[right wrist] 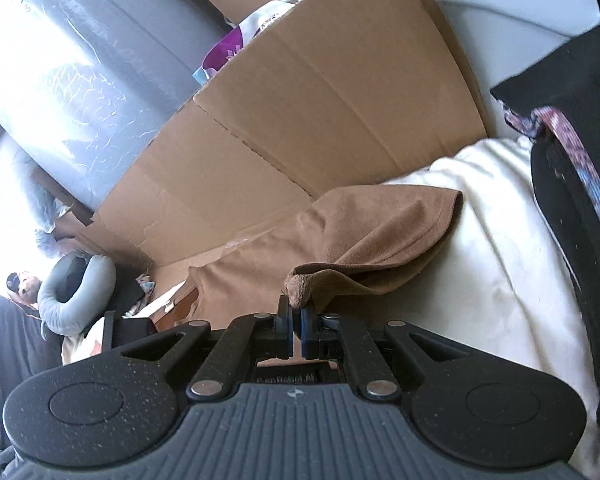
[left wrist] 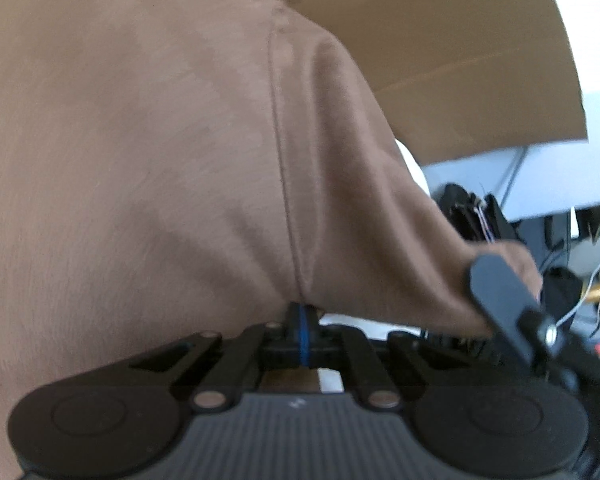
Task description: Fold clothes
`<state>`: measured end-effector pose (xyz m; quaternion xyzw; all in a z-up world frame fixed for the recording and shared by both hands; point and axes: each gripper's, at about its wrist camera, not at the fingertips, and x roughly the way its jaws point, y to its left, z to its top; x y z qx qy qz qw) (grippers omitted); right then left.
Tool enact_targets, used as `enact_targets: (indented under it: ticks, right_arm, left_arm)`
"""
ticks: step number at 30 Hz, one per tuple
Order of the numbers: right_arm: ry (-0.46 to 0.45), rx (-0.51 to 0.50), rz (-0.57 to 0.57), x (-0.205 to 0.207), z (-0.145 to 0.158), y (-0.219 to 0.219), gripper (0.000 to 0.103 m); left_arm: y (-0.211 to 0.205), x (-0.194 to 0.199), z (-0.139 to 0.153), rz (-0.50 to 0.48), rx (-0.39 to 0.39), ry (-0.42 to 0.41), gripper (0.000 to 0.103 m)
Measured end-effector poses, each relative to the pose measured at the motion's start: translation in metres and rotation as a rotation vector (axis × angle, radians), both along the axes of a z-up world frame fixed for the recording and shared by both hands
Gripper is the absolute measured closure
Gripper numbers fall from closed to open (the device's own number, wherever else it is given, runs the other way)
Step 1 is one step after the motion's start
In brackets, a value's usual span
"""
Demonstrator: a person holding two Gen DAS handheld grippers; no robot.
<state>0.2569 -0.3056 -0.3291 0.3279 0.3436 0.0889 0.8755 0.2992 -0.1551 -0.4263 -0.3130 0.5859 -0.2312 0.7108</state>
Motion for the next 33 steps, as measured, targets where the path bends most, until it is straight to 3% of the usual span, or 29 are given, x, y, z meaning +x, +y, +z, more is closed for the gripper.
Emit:
enact_targets:
  ticks: [6,8,10,12,18,20,23,27,33]
  right_arm:
    - [0.006,0.009,0.014,-0.006,-0.004,0.001,0.101]
    - [0.007,0.011,0.016,-0.007,-0.006,0.000,0.099]
    - [0.007,0.014,0.011,-0.007,-0.008,-0.001,0.099]
    - [0.009,0.017,0.003,-0.007,-0.009,0.000,0.099]
    - [0.005,-0.005,0.049,-0.009,-0.011,0.009,0.094]
    - [0.011,-0.018,0.069,-0.009,-0.012,0.013,0.072]
    - [0.008,-0.042,0.092,-0.013,-0.012,0.020,0.053]
    - [0.026,-0.062,0.120,-0.018,-0.012,0.024,0.053]
    - [0.057,-0.077,0.133,-0.028,-0.014,0.024,0.052]
  left_arm:
    - [0.003,0.000,0.007,-0.014,0.021,0.016,0.102]
    - [0.009,0.001,0.016,-0.032,0.040,0.019,0.095]
    - [0.015,0.002,0.029,-0.054,0.063,-0.005,0.070]
    - [0.021,0.003,0.044,-0.069,0.099,-0.049,0.060]
    - [0.052,0.016,0.083,-0.078,0.173,-0.151,0.057]
    - [0.063,0.017,0.094,-0.085,0.206,-0.192,0.055]
    - [0.061,0.020,0.104,-0.083,0.216,-0.232,0.053]
    - [0.051,0.021,0.116,-0.093,0.223,-0.243,0.051]
    - [0.015,0.011,0.136,-0.244,0.271,-0.343,0.049]
